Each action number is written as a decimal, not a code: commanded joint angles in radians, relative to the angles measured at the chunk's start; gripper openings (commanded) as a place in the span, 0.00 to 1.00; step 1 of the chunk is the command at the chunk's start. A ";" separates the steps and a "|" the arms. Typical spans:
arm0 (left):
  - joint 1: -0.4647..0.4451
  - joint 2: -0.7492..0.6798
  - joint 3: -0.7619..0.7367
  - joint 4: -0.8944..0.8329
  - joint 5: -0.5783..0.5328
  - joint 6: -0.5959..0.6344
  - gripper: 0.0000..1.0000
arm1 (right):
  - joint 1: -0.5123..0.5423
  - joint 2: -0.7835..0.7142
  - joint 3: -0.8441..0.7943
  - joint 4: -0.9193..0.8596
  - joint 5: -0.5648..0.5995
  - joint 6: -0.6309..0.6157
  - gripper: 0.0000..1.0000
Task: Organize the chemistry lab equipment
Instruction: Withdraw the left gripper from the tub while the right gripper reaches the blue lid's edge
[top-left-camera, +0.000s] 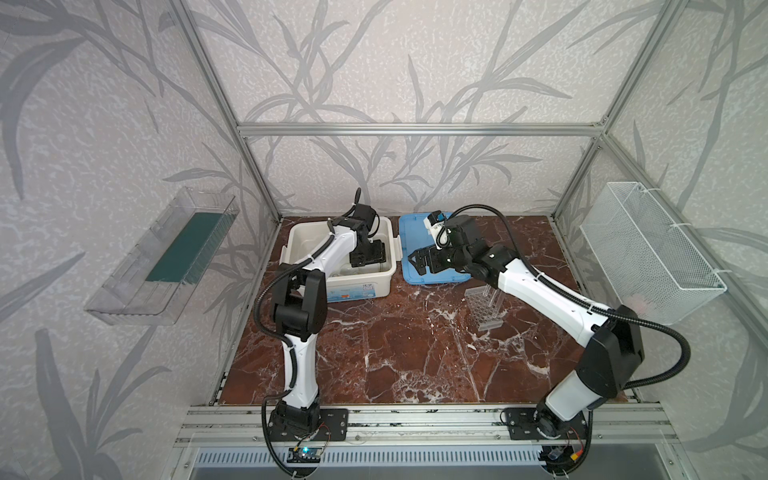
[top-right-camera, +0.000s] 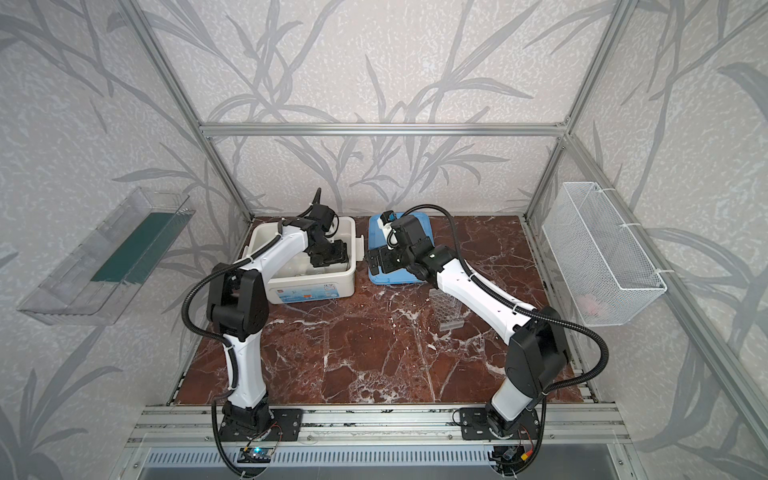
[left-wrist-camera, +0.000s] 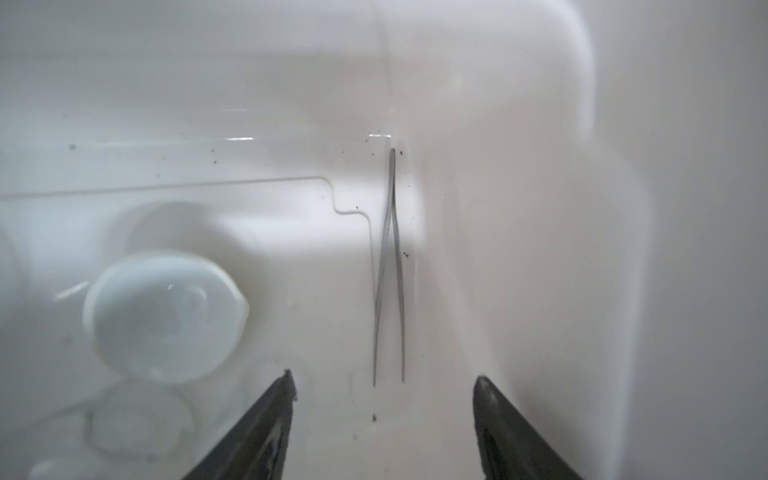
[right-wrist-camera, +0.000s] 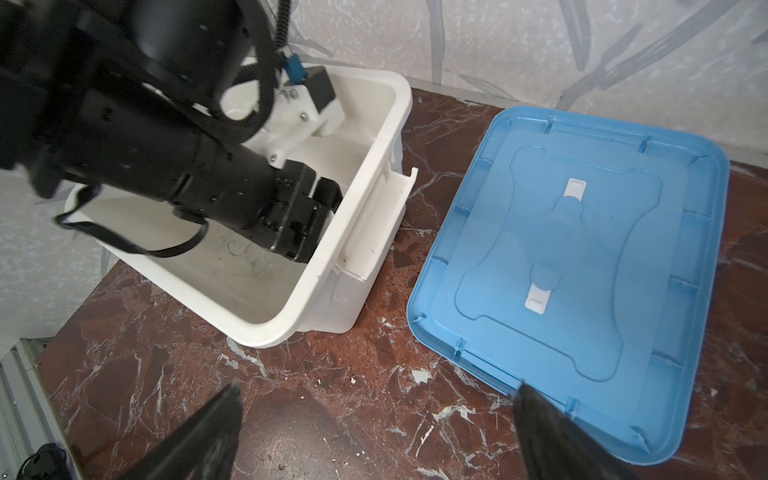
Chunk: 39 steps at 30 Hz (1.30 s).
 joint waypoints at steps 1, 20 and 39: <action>0.000 -0.120 0.026 -0.031 -0.023 -0.001 0.86 | -0.025 -0.025 0.064 -0.061 0.035 -0.040 0.99; -0.147 -0.628 -0.160 0.064 -0.043 -0.094 0.99 | -0.275 0.288 0.382 -0.416 0.036 -0.136 0.97; -0.375 -0.750 -0.506 0.363 0.027 -0.350 0.99 | -0.395 0.755 0.812 -0.675 0.034 -0.186 0.53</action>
